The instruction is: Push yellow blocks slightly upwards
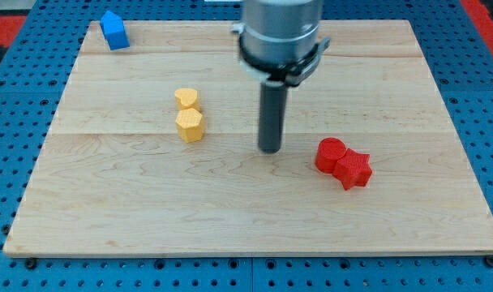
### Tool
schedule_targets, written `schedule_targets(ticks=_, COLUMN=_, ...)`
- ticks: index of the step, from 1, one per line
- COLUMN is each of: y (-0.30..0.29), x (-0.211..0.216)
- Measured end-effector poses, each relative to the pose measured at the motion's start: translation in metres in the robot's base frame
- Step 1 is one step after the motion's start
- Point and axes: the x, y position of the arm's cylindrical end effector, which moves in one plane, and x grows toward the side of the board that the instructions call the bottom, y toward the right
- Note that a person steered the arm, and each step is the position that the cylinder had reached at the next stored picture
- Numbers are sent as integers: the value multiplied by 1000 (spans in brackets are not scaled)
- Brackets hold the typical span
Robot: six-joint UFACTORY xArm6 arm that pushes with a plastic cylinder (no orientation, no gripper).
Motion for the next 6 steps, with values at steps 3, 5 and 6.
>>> schedule_targets(ticks=3, y=-77, x=6)
schedule_targets(ticks=5, y=-85, x=-15)
schedule_targets(ticks=6, y=-85, x=-29)
